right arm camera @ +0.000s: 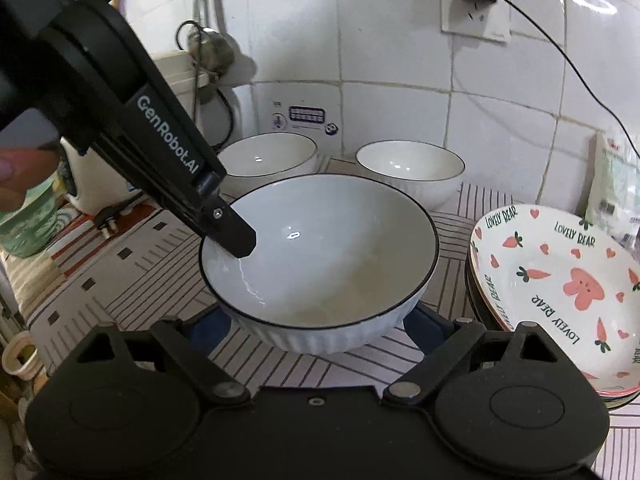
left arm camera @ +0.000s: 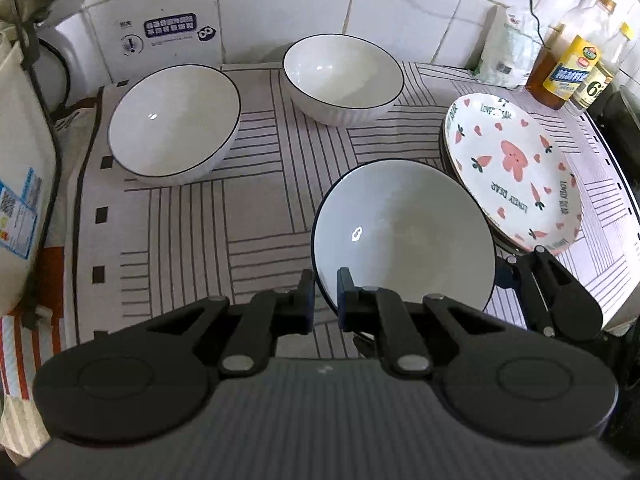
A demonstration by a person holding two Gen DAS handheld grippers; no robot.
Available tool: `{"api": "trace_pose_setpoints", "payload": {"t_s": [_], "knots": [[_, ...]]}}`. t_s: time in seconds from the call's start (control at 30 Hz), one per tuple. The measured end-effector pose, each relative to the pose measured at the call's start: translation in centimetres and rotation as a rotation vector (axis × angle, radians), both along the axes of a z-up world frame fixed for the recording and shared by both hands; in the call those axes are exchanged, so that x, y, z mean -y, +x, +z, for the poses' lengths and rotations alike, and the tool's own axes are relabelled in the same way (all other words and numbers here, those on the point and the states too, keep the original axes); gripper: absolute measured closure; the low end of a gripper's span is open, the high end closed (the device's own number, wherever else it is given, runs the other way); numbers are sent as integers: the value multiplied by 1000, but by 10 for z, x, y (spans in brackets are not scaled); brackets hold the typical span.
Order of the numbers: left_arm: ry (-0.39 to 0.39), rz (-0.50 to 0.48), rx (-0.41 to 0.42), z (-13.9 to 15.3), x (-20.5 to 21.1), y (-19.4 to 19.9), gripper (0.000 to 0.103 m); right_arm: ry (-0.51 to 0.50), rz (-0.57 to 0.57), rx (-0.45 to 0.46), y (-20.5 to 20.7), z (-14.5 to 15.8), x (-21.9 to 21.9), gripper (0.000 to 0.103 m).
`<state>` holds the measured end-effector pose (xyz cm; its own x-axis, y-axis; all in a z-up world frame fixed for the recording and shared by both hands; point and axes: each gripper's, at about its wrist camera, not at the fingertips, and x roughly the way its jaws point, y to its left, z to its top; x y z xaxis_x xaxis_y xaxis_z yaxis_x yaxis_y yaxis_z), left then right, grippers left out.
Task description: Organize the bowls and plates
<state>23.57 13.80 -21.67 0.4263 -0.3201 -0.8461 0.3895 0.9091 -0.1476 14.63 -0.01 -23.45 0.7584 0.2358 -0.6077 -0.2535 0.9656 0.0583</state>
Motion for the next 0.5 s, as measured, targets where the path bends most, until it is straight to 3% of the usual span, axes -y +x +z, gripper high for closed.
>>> {"api": "trace_pose_setpoints", "payload": {"t_s": [0.2,0.5], "knots": [[14,4,-30,-13,5,19,93,-13,-31,-33,14,-11,0,7],[-44,7,-71,-14,-3,29,92,-14,-61,-64,22,-13,-1,6]]}}
